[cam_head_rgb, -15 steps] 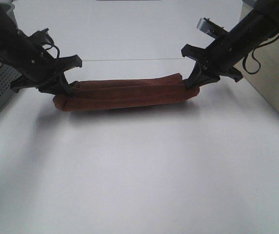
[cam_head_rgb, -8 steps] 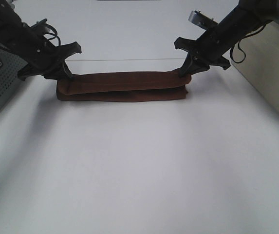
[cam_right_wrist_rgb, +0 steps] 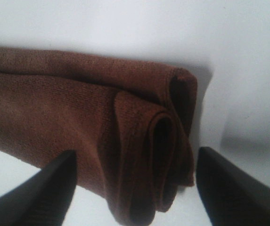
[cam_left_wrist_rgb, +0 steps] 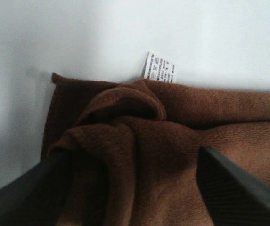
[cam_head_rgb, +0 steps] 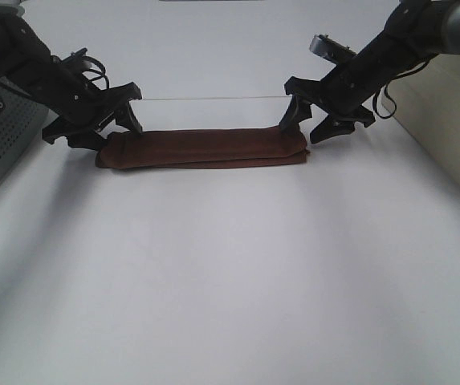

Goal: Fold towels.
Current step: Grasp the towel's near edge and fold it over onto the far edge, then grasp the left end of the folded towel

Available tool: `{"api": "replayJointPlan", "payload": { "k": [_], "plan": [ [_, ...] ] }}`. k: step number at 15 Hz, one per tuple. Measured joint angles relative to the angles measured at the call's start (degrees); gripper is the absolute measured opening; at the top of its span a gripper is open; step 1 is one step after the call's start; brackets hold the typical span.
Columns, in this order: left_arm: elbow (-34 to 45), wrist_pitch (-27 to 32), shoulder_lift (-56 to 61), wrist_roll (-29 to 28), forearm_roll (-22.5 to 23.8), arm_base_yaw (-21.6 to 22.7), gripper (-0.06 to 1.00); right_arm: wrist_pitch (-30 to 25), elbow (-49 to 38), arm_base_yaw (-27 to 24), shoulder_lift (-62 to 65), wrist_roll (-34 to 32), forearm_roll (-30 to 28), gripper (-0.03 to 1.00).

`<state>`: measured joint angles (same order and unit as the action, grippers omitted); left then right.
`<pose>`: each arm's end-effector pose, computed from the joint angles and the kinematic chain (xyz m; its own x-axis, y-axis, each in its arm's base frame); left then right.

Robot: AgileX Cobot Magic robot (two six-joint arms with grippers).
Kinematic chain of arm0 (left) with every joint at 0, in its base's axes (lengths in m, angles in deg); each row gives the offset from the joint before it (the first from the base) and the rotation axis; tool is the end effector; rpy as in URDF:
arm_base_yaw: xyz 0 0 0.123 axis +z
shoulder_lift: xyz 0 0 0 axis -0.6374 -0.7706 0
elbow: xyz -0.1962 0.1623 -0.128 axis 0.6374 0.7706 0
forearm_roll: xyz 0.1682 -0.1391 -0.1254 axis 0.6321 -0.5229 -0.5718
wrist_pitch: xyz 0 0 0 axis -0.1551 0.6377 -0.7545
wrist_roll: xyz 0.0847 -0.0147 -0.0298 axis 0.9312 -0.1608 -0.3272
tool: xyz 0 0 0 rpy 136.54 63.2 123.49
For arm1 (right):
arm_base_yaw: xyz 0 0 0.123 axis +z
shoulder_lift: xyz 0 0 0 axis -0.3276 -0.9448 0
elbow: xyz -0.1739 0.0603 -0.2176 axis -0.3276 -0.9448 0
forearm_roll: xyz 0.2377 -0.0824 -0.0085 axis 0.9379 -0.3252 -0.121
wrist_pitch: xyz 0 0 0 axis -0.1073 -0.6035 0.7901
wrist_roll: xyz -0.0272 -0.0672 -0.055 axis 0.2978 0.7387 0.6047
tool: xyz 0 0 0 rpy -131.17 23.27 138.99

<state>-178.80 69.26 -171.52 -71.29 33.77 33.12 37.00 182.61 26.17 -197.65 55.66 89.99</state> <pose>0.4996 -0.0879 0.1154 -0.9008 -0.3151 -0.2988 -0.1436 0.8655 -0.4799 0.5048 0.1056 0.1274 -0.9391 -0.0098 -0.3435 -0.1832 0.8600 0.4764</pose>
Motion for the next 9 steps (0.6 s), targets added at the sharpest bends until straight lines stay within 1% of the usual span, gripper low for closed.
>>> {"api": "replayJointPlan", "payload": {
  "k": [1,2,3,5,9],
  "plan": [
    [-0.5,0.0,0.2,0.0,1.3,0.0,0.79,-0.9,0.0,0.0,0.0,0.0,-0.5,0.75],
    [-0.7,0.0,0.3,0.0,2.9,0.0,0.82,-1.7,0.1,0.0,0.0,0.0,-1.4,0.78],
    [-0.7,0.2,0.5,0.0,4.0,0.0,0.83,-2.3,0.1,0.0,0.0,0.0,-2.3,0.79],
    [-0.7,0.7,0.5,0.0,4.7,0.0,0.83,-2.8,0.1,0.0,0.1,0.0,-3.6,0.8],
    [-0.9,0.6,-1.4,0.2,4.2,0.0,0.83,-2.8,0.1,0.0,0.3,-0.1,-3.6,0.8]
  ]
}}
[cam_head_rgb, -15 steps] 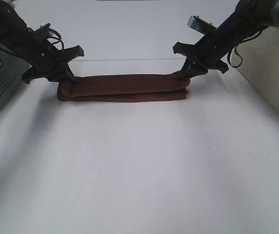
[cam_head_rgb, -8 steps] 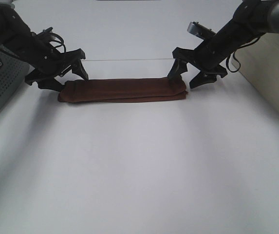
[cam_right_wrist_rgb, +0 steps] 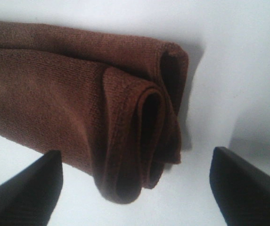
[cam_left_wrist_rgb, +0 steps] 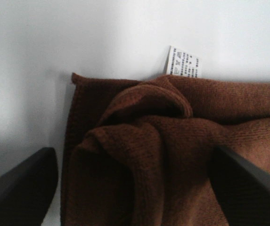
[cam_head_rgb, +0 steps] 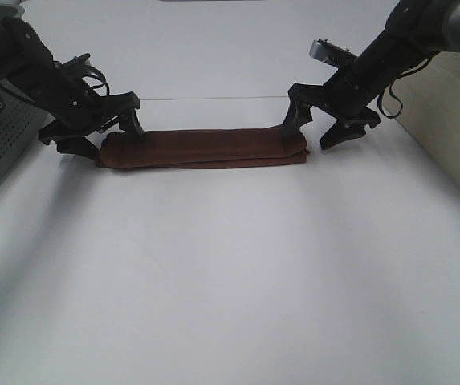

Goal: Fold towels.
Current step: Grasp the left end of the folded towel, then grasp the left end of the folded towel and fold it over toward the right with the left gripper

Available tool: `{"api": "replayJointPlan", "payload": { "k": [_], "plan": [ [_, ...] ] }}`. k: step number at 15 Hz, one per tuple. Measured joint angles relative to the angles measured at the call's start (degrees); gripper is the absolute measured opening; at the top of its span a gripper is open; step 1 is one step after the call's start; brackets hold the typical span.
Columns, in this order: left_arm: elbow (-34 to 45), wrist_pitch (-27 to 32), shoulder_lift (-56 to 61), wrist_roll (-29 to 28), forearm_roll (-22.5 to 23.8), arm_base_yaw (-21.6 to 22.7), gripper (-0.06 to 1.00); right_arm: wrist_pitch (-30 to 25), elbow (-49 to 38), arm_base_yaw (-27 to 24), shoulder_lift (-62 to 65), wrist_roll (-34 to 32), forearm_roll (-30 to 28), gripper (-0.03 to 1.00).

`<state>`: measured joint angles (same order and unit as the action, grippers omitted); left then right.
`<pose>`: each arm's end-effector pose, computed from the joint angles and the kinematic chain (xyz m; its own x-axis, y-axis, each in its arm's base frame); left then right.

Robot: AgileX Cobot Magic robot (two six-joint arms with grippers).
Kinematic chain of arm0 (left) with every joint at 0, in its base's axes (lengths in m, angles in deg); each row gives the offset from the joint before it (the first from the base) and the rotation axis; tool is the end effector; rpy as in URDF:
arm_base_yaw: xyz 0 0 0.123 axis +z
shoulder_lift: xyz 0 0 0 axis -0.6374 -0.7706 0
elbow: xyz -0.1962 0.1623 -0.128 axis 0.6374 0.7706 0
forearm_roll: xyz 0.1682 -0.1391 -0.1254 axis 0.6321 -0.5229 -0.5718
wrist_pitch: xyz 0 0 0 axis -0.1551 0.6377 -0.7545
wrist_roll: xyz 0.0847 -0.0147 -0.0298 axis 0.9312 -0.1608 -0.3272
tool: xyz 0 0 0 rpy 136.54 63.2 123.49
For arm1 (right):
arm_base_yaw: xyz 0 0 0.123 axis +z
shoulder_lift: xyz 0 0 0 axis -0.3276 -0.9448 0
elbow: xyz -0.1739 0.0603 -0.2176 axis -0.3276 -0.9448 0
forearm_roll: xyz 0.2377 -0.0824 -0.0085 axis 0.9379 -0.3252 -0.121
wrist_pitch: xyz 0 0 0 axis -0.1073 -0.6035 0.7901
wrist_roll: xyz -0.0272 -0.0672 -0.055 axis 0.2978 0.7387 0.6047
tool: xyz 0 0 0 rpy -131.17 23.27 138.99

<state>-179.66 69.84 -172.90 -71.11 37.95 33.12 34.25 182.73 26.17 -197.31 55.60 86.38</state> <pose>0.5005 -0.0848 0.1051 -0.9155 -0.2578 -0.3088 -0.1113 0.9001 -0.4213 0.5004 0.1029 0.1278 -0.9455 -0.0723 -0.3174 -0.2135 0.8738 0.4369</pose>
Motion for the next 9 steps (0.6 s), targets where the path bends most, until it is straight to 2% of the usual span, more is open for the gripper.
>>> {"api": "replayJointPlan", "payload": {
  "k": [3,4,5,6,8,9],
  "plan": [
    [-0.5,-1.3,-0.9,1.0,-1.8,-0.1,0.83,0.0,0.0,0.0,0.0,0.0,0.0,0.8],
    [-0.5,-1.7,-1.1,1.2,-1.9,-0.2,0.79,0.1,0.0,0.0,0.0,0.0,0.0,0.8],
    [-0.5,-1.8,-1.3,1.3,-2.0,-0.4,0.7,0.1,0.0,0.0,0.0,0.0,0.0,0.8],
    [-0.5,-1.8,-1.7,1.3,-2.0,-0.3,0.47,0.2,0.0,0.0,0.0,0.0,0.0,0.8],
    [-0.5,-1.7,-1.9,1.2,-2.0,-0.3,0.14,0.2,0.0,0.0,0.0,0.0,0.0,0.8],
    [-0.5,-1.6,-1.9,1.2,-1.7,-0.3,0.11,0.2,0.0,0.0,0.0,0.0,0.0,0.8]
  ]
}}
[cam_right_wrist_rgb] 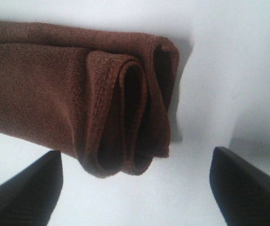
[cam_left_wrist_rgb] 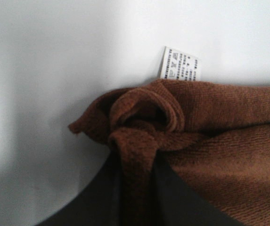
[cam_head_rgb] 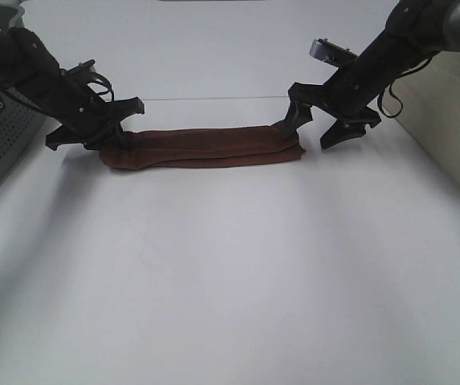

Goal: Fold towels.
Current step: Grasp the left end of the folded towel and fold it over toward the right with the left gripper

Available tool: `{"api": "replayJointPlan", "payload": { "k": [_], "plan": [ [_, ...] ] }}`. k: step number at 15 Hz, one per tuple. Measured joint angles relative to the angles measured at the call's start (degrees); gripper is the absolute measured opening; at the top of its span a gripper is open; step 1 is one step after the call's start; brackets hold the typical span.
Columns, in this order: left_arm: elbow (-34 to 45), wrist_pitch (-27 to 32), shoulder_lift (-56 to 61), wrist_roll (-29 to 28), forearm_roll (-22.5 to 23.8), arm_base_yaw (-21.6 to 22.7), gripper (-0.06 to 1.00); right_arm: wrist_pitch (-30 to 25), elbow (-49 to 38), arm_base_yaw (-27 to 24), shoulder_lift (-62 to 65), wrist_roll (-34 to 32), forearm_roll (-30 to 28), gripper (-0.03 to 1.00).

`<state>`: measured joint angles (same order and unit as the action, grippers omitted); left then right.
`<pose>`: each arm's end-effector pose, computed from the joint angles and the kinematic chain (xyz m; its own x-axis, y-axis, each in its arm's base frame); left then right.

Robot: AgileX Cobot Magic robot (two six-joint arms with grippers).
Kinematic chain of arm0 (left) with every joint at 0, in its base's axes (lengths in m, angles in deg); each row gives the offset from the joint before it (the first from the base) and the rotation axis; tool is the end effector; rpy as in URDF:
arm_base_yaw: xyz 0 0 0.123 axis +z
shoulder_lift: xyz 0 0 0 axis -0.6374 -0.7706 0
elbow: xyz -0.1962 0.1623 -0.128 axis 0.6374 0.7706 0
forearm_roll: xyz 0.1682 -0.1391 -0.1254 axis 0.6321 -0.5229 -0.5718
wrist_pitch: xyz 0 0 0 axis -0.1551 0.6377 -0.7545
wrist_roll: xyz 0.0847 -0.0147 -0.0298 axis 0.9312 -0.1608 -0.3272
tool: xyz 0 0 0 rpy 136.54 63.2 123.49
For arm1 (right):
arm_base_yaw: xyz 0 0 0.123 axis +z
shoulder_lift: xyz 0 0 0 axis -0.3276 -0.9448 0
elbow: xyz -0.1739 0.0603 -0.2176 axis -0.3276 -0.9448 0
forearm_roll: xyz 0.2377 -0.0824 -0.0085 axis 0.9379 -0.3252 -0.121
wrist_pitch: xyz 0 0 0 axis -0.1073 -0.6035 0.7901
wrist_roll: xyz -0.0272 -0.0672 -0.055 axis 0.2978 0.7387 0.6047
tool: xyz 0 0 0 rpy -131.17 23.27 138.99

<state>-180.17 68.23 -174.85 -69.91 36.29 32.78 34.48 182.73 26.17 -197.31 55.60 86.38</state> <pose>0.5033 -0.0886 0.0916 -0.9135 -0.2632 -0.3103 -0.1116 0.8954 -0.4311 0.5008 0.1028 0.1279 -0.9446 -0.0705 -0.3206 -0.2132 0.8744 0.4358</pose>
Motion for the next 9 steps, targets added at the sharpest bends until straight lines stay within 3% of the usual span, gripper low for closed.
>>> {"api": "replayJointPlan", "payload": {
  "k": [4,7,9],
  "plan": [
    [-0.6,2.6,3.4,-0.1,6.4,0.0,0.12,-0.2,0.0,0.0,0.0,0.0,0.0,0.8],
    [-6.9,10.7,6.7,-4.9,12.6,0.0,0.12,-0.7,0.0,0.0,0.0,0.0,0.0,0.8],
    [-12.1,16.2,6.9,-8.3,13.6,-0.2,0.12,-2.0,0.0,0.0,0.0,0.0,-0.1,0.8]
  ]
}}
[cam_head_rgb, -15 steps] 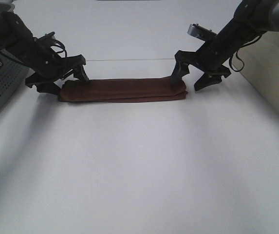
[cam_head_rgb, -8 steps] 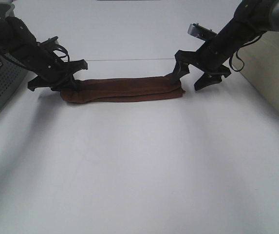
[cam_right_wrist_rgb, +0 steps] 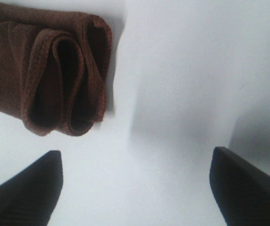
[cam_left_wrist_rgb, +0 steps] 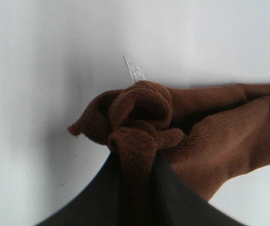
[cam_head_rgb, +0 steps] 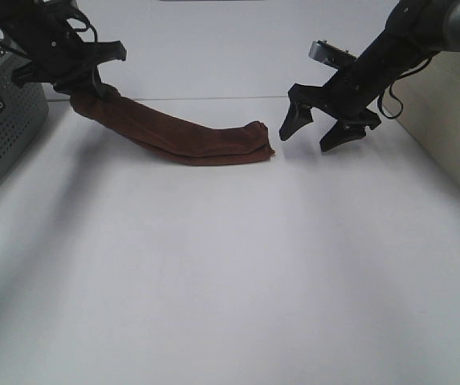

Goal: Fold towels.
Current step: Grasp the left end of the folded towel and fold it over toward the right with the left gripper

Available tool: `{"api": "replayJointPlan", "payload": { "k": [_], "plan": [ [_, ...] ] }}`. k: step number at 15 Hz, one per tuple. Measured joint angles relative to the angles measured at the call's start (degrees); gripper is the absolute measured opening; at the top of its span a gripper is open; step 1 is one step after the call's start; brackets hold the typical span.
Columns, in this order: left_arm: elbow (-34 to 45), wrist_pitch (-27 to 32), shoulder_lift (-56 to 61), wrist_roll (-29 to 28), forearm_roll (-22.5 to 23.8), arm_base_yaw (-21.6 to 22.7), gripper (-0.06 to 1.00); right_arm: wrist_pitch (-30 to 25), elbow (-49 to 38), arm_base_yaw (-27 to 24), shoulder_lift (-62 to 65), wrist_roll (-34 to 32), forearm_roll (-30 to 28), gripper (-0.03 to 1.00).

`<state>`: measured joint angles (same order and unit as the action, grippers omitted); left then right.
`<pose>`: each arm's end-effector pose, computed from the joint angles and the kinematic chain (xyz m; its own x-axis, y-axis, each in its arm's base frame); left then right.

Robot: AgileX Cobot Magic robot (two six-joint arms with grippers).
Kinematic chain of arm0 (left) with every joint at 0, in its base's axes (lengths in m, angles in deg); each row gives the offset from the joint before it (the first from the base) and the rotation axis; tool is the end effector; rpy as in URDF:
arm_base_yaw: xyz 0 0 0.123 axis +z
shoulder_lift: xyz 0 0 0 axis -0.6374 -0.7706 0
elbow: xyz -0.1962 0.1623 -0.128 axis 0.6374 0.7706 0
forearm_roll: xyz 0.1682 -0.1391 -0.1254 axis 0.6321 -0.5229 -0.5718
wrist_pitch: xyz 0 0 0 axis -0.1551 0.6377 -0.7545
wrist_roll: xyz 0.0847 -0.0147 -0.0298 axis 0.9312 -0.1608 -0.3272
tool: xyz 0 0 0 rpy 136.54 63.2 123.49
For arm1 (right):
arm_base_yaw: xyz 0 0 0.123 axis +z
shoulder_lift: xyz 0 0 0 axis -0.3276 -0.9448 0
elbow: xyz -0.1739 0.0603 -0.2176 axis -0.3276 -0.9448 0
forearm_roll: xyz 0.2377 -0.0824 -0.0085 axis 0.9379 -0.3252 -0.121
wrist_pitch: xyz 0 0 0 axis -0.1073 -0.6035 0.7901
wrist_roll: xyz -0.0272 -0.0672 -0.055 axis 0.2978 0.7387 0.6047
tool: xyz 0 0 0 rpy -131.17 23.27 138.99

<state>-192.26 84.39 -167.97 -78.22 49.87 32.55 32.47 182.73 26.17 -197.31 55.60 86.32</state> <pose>0.5064 -0.0842 0.1979 -0.9123 -0.1629 -0.3758 -0.0328 0.9436 -0.3294 0.4977 0.1034 0.1273 -0.9522 -0.0872 -0.2926 -0.2162 0.8694 0.4444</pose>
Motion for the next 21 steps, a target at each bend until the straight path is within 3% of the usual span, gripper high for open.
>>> {"api": "replayJointPlan", "payload": {
  "k": [4,10,13,14,16,18,19,21],
  "plan": [
    [-4.9,1.1,0.2,-3.7,-3.4,-4.7,0.12,-1.6,0.0,0.0,0.0,0.0,0.0,0.8],
    [-5.0,-8.3,-4.3,-6.3,-8.1,-12.0,0.12,-4.4,0.0,0.0,0.0,0.0,0.0,0.8],
    [-5.0,-12.9,-8.4,-8.6,-13.6,-13.1,0.13,-5.2,0.0,0.0,0.0,-1.1,0.1,0.8],
    [-5.0,-13.6,-9.2,-9.2,-15.4,-13.2,0.19,-5.4,0.0,0.0,0.0,-1.2,0.2,0.8],
    [-5.0,-15.1,-9.9,-9.5,-17.5,-13.8,0.49,-5.6,0.0,0.0,0.0,-1.2,0.2,0.8],
    [-5.0,-17.5,-9.9,-9.6,-19.0,-14.6,0.73,-5.6,0.0,0.0,0.0,-1.2,0.6,0.8],
    [-5.0,-19.2,-9.9,-9.6,-20.1,-15.1,0.81,-5.7,0.0,0.0,0.0,-1.2,1.5,0.8],
    [-5.0,-22.7,-9.7,-9.6,-22.8,-15.4,0.85,-5.7,0.0,0.0,0.3,-1.0,3.6,0.8]
  ]
}}
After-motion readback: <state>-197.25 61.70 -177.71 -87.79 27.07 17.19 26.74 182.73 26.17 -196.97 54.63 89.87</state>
